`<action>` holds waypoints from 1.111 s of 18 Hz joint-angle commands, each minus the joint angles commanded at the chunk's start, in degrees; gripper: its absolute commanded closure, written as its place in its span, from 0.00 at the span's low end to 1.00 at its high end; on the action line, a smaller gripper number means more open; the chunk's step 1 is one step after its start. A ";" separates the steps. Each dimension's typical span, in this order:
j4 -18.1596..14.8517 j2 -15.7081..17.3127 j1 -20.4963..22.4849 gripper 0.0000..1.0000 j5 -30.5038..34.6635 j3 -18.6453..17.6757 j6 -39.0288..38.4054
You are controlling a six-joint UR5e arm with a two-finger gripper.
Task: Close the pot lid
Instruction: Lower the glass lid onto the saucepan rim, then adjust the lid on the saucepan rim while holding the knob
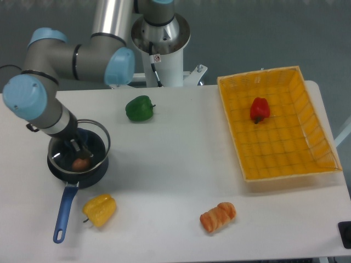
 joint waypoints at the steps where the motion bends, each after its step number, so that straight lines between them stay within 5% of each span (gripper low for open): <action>1: -0.09 -0.26 -0.35 0.45 0.09 0.00 -0.09; 20: 0.17 -2.99 -0.88 0.45 1.49 0.26 -1.32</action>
